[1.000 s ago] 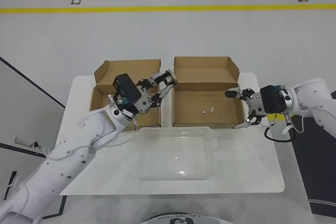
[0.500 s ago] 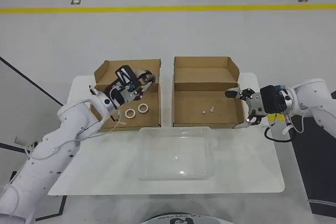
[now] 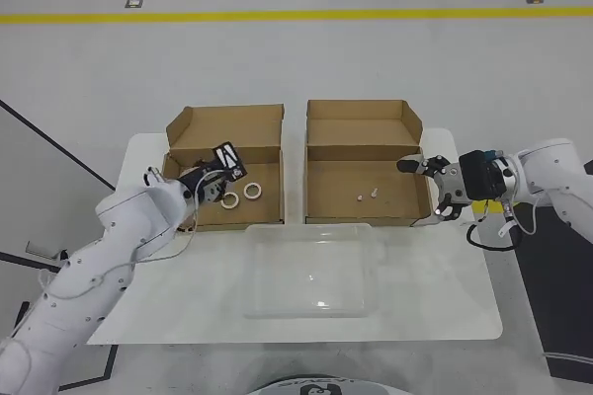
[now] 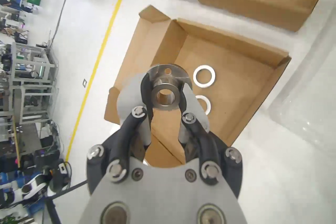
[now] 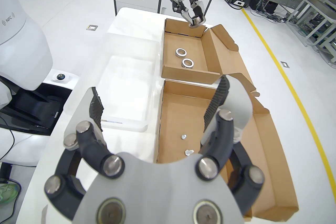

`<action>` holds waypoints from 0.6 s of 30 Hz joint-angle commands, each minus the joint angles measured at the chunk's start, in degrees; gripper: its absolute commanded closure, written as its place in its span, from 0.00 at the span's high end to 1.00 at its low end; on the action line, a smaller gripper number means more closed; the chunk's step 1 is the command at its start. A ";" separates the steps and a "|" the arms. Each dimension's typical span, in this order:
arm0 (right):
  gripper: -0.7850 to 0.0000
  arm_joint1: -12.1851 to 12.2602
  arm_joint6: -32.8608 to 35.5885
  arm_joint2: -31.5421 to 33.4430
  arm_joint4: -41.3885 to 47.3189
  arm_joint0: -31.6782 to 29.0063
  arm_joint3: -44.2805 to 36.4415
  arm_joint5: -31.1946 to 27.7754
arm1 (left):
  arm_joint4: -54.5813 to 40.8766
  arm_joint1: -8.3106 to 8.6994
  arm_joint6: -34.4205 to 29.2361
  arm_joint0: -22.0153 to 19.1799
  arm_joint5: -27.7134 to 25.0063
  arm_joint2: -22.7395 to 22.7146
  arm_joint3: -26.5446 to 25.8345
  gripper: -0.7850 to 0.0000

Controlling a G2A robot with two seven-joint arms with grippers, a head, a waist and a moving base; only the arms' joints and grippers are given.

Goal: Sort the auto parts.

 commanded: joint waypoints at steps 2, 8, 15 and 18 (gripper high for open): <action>1.00 0.00 0.00 0.00 0.00 0.00 0.00 0.00 | 0.41 0.11 -1.80 1.02 -0.75 -0.67 1.09 0.00; 1.00 0.00 0.00 0.00 0.00 0.00 0.00 0.00 | 1.62 -0.09 -3.73 0.70 -3.34 0.02 3.61 0.00; 1.00 0.00 0.00 0.00 0.00 0.00 0.00 0.00 | 3.56 -0.97 -4.19 -2.64 -5.75 2.87 8.97 0.00; 1.00 0.00 0.00 0.00 0.00 0.00 0.00 0.00 | 7.23 -1.31 -3.72 -4.54 -7.62 4.61 11.49 0.00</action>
